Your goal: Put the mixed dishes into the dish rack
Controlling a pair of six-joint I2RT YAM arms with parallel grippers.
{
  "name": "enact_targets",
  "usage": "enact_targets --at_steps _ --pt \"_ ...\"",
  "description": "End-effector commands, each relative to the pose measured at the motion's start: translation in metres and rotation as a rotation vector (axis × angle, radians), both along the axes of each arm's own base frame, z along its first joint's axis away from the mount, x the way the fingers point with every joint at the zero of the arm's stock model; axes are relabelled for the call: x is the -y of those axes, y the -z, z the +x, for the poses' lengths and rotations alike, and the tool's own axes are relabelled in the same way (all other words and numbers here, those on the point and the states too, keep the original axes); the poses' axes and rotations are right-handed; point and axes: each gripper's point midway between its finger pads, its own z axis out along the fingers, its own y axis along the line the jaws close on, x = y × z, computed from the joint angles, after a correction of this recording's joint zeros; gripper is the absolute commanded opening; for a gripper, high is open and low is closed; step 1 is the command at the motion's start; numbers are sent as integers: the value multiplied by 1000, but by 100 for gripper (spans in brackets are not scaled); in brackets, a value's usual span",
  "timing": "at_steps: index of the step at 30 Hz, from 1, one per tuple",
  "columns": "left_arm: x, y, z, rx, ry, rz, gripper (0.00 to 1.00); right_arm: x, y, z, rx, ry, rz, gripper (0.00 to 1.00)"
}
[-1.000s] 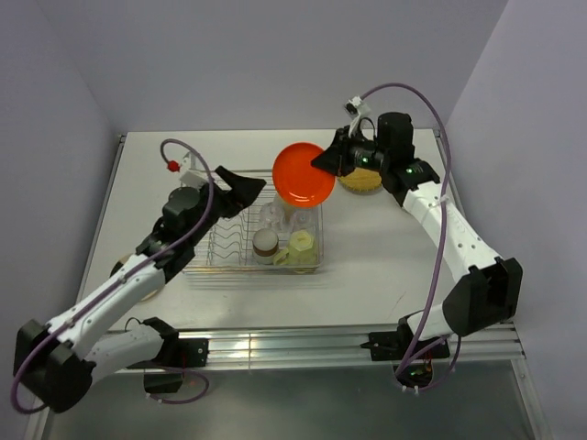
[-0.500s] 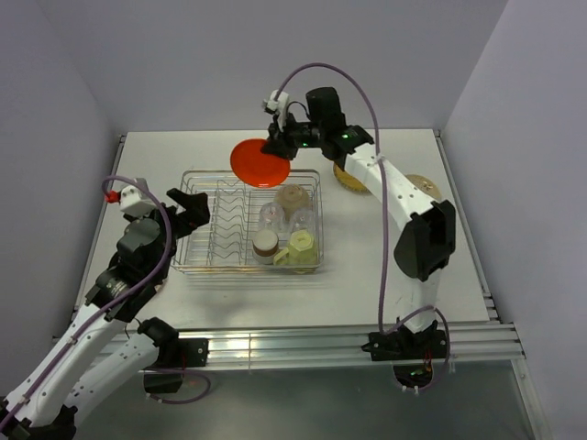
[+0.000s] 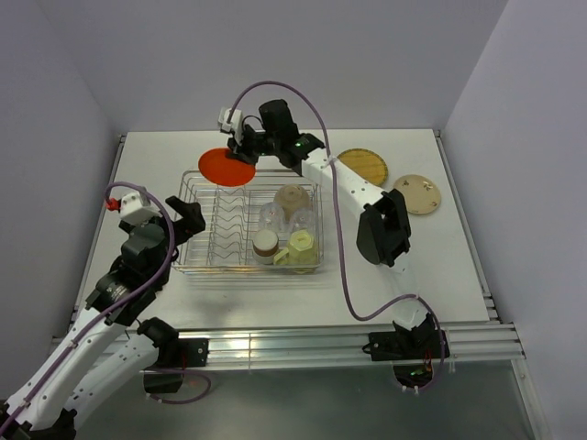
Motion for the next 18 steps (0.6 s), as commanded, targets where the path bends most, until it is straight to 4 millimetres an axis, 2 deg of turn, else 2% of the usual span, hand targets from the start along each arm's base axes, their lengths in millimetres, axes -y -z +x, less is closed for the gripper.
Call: enact_targets --at_steps 1,7,18 --pt "-5 -2 3 11 -25 29 99 -14 -42 14 152 0 85 0" --pt "-5 6 3 -10 -27 37 99 -31 -26 7 168 -38 68 0" --pt "-11 10 -5 -6 -40 6 99 -36 11 -1 135 -103 21 0"
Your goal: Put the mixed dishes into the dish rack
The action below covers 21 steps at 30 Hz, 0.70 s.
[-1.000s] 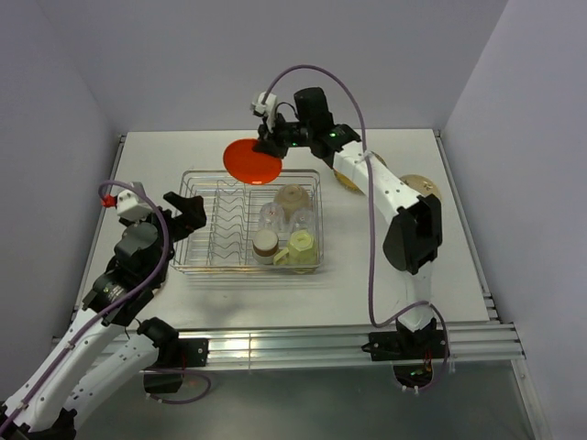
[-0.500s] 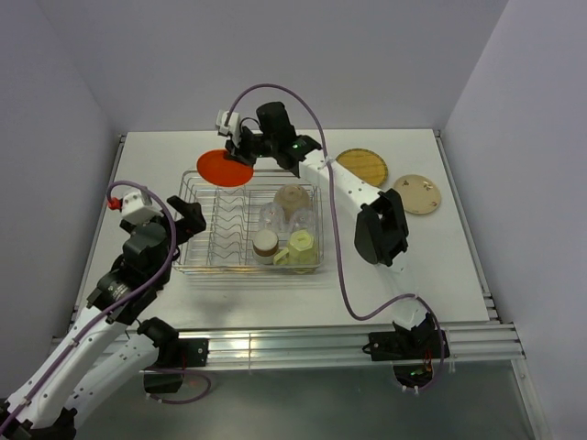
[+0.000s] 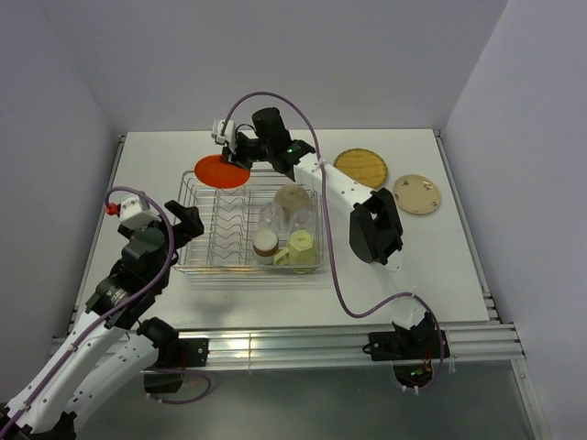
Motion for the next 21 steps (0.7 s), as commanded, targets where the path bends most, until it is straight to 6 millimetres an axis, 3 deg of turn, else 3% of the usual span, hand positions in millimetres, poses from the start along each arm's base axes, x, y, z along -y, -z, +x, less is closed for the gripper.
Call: enact_targets --at_steps 1,5,11,14,21 --pt "-4 -2 -1 14 -23 -15 99 -11 -12 -5 50 -42 33 0" --pt "-3 -1 -1 8 -22 -21 99 -9 0 -9 17 -54 16 0" --pt "-4 2 -2 9 -29 -40 99 -9 -23 -10 27 -32 72 0" --pt "-3 4 -2 7 -26 -55 99 -10 -22 -8 29 -30 72 0" --pt "-3 14 -8 -26 -30 -90 99 -4 13 -3 13 -24 17 2"
